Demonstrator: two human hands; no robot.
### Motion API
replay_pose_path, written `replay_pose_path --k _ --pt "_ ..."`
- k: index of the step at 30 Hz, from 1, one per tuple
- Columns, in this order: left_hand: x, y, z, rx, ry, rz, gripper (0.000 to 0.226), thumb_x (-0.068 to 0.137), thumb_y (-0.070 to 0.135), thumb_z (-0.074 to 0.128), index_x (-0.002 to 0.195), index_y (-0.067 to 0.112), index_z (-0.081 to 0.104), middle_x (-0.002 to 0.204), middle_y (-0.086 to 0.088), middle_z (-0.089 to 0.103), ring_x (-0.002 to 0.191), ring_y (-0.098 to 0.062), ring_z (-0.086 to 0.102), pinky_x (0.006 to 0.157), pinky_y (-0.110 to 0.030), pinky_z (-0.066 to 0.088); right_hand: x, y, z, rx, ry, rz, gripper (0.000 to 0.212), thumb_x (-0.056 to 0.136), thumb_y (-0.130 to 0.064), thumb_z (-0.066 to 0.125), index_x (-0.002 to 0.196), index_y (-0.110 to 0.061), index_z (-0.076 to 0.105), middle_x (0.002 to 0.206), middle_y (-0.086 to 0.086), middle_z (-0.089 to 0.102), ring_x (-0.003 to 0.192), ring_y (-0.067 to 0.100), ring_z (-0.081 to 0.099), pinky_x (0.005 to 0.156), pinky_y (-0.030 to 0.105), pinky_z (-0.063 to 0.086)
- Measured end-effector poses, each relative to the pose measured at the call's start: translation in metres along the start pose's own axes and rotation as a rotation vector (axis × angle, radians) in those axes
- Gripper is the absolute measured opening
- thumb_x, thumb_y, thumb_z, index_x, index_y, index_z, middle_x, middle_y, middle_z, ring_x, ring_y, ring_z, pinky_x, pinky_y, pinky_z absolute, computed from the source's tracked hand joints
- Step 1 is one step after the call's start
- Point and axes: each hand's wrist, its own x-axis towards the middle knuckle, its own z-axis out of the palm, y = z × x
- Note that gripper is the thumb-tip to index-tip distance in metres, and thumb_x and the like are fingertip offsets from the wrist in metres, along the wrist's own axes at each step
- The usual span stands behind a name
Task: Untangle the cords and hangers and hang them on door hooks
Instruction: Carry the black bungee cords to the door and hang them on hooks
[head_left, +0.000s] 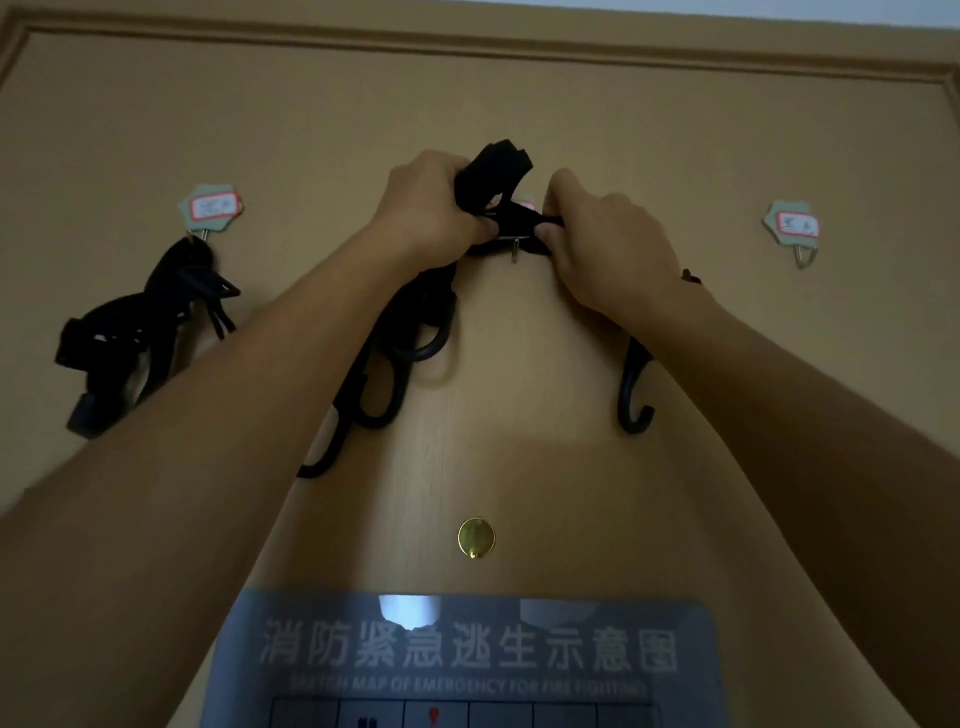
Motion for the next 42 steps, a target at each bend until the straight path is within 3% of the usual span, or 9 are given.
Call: replay_pose_path --k 6,9,16,21,26,31,35,39,42 --pt "-0.024 -0.004 0.001 0.002 -0.034 -0.001 0.015 0.083 0.018 0.067 0.097 0.014 0.066 0.063 0.006 0.058 0.054 -0.004 0.055 0.049 -0.011 0.038 -0.026 -0.016 -0.002 -0.100 -0.013 -0.015 0.029 0.100 -0.025 0.035 0.121 -0.006 0.042 0.090 0.019 0.054 0.070 0.030 0.040 0.060 0.036 0.025" --pt "-0.034 -0.002 0.003 -0.070 -0.056 -0.035 0.005 0.085 0.019 0.066 0.089 0.017 0.065 0.054 0.007 0.057 0.040 0.000 0.055 0.039 -0.005 0.034 -0.034 -0.025 -0.005 -0.103 -0.033 -0.024 0.030 0.100 -0.025 0.033 0.119 -0.004 0.044 0.097 0.021 0.059 0.073 0.034 0.046 0.061 0.036 0.027" --pt "-0.044 -0.002 0.015 -0.271 -0.026 -0.253 0.020 0.078 0.018 0.073 0.064 0.022 0.058 0.067 0.003 0.058 0.060 -0.012 0.055 0.050 -0.017 0.043 -0.041 -0.039 -0.004 0.171 -0.099 0.165 0.024 0.096 -0.024 0.038 0.103 -0.004 0.050 0.096 0.019 0.058 0.080 0.032 0.049 0.063 0.033 0.027" --pt "-0.052 0.006 0.011 -0.289 -0.027 -0.297 0.026 0.075 0.014 0.073 0.059 0.023 0.055 0.061 0.004 0.053 0.056 -0.011 0.049 0.047 -0.017 0.036 -0.050 -0.043 -0.014 0.126 -0.111 0.186 0.024 0.092 -0.019 0.043 0.104 -0.004 0.057 0.101 0.012 0.047 0.090 0.029 0.048 0.067 0.034 0.034" --pt "-0.061 0.003 -0.005 -0.368 -0.019 -0.364 0.014 0.072 0.019 0.077 0.073 0.016 0.063 0.085 -0.011 0.069 0.080 -0.024 0.068 0.072 -0.035 0.055 -0.056 -0.036 -0.022 0.209 -0.081 0.227 0.027 0.084 -0.018 0.049 0.089 0.000 0.068 0.087 0.016 0.062 0.083 0.032 0.059 0.063 0.034 0.046" --pt "-0.064 0.000 -0.025 -0.408 0.001 -0.401 0.015 0.074 0.016 0.075 0.077 0.013 0.061 0.079 -0.009 0.061 0.069 -0.021 0.059 0.062 -0.030 0.045 -0.058 -0.035 -0.031 0.253 -0.047 0.271 0.033 0.082 -0.018 0.052 0.097 0.007 0.066 0.097 0.025 0.068 0.091 0.037 0.064 0.077 0.047 0.055" --pt "-0.065 0.005 -0.037 -0.395 -0.006 -0.370 0.015 0.080 0.015 0.071 0.090 0.007 0.063 0.073 -0.007 0.063 0.047 -0.010 0.056 0.039 -0.012 0.035 -0.055 -0.041 -0.037 0.270 0.015 0.272 0.036 0.086 -0.026 0.049 0.109 -0.006 0.067 0.112 0.016 0.064 0.108 0.031 0.057 0.089 0.036 0.049" --pt "-0.064 0.009 -0.065 -0.372 0.022 -0.356 0.012 0.083 0.013 0.066 0.090 0.005 0.061 0.064 -0.003 0.059 0.032 -0.004 0.042 0.035 -0.011 0.032 -0.048 -0.062 -0.044 0.228 0.136 0.169 0.026 0.088 -0.020 0.046 0.100 -0.009 0.066 0.105 0.012 0.059 0.103 0.028 0.051 0.076 0.028 0.034" --pt "-0.064 -0.002 -0.096 -0.289 0.043 -0.376 0.013 0.080 0.015 0.067 0.079 0.011 0.054 0.060 0.000 0.050 0.034 -0.005 0.039 0.037 -0.013 0.031 -0.039 -0.093 -0.041 0.329 0.143 0.084 0.024 0.086 -0.018 0.045 0.088 -0.007 0.066 0.092 0.010 0.064 0.087 0.025 0.058 0.070 0.029 0.043"
